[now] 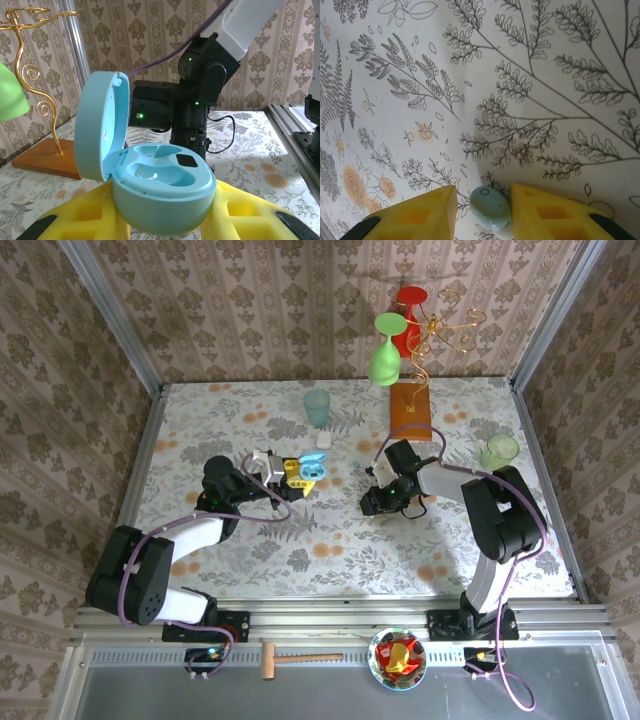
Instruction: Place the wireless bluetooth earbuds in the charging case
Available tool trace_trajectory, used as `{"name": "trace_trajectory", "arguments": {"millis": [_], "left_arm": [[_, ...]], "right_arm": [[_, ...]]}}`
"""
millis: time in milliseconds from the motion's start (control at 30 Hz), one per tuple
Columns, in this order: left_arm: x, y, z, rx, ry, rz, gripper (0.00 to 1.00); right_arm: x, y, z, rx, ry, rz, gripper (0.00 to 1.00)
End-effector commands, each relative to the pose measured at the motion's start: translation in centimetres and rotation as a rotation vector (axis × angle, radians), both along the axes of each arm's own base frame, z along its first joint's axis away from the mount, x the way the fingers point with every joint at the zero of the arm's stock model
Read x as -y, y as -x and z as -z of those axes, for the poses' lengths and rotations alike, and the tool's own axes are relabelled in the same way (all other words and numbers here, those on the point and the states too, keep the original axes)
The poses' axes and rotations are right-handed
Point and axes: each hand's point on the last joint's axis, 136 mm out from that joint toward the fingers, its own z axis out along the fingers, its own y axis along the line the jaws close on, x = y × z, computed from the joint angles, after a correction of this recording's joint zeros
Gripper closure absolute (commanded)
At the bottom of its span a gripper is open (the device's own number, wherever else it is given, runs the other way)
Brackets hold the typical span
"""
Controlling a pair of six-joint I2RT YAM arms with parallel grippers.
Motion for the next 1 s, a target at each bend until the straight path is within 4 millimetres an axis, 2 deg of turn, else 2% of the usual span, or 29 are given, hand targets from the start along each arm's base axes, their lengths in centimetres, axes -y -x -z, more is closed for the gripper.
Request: {"name": "trace_trajectory", "arguments": {"millis": [0,533,667,967], "left_arm": [[0.0,0.1,-0.6,0.045,0.005,-0.003,0.74],[-0.1,-0.3,-0.4,0.045,0.002,-0.016,0.74],[-0.1,-0.4,-0.4,0.045,0.002,-0.02,0.74],[-0.1,-0.6,-0.3,0.045,0.003,-0.023,0.74]], "right_arm": [[0.5,1.1,-0.1,-0.032,-0.005,0.01,0.67],[0.5,1.2,-0.3,-0.036,-0.02,0.038,0.81],[0.9,0.5,-0.7,0.012,-0.005,0.081,0.84],[3.3,-2.4,-2.5,0.244,0.09,0.281,0.84]]}}
